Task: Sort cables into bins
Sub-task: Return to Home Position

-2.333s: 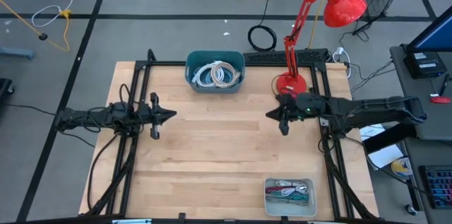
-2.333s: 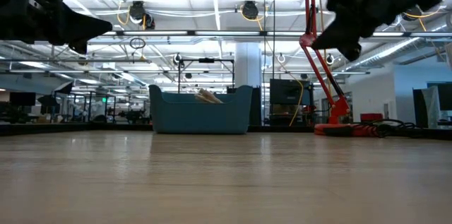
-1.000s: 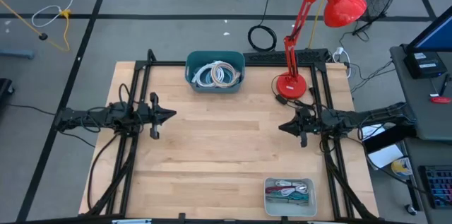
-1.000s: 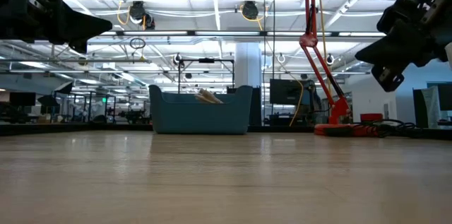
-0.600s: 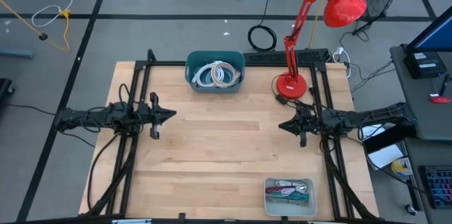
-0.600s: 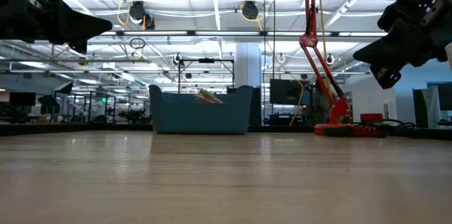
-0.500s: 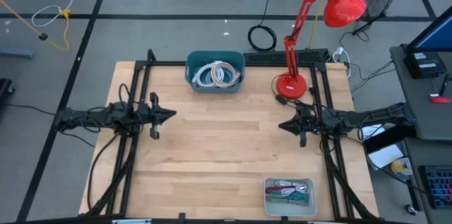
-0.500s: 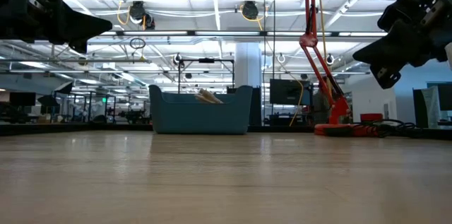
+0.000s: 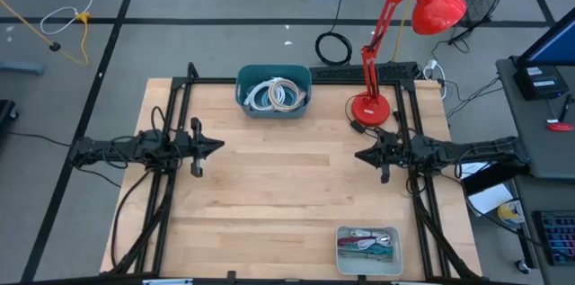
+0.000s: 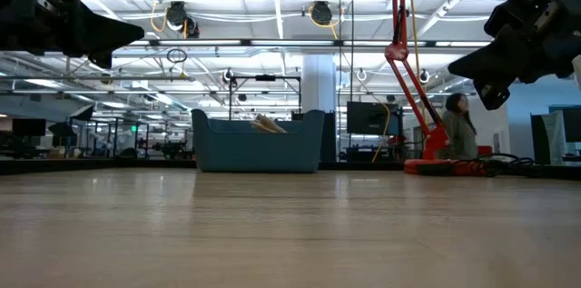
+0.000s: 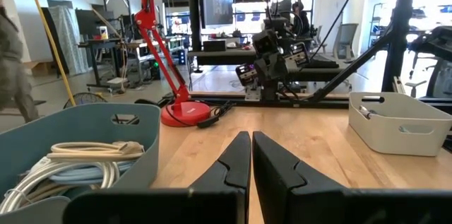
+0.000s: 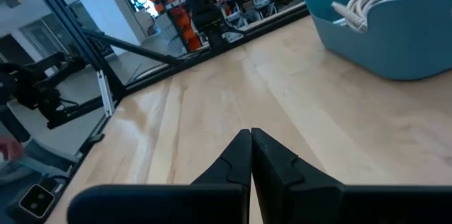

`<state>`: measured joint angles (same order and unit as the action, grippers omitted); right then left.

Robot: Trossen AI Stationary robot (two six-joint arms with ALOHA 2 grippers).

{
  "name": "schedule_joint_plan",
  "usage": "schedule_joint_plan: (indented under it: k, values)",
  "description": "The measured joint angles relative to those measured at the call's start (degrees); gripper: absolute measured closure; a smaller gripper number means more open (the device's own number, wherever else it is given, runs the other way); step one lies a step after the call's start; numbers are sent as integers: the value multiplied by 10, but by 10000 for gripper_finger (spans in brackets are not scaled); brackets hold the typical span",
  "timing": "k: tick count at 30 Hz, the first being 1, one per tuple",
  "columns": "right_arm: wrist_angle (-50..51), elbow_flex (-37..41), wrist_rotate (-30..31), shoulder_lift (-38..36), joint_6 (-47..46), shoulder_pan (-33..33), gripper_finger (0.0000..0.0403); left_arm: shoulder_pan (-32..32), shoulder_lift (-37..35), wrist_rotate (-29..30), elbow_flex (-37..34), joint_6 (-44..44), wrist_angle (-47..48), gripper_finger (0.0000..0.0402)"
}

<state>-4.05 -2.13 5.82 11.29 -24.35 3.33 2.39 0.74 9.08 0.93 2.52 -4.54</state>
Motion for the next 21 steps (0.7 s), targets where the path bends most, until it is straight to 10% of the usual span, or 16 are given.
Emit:
schedule_joint_plan:
  k: [21]
  values:
    - [-4,0,1,-4,-65,0,403,0,0,0,0,0,0,380]
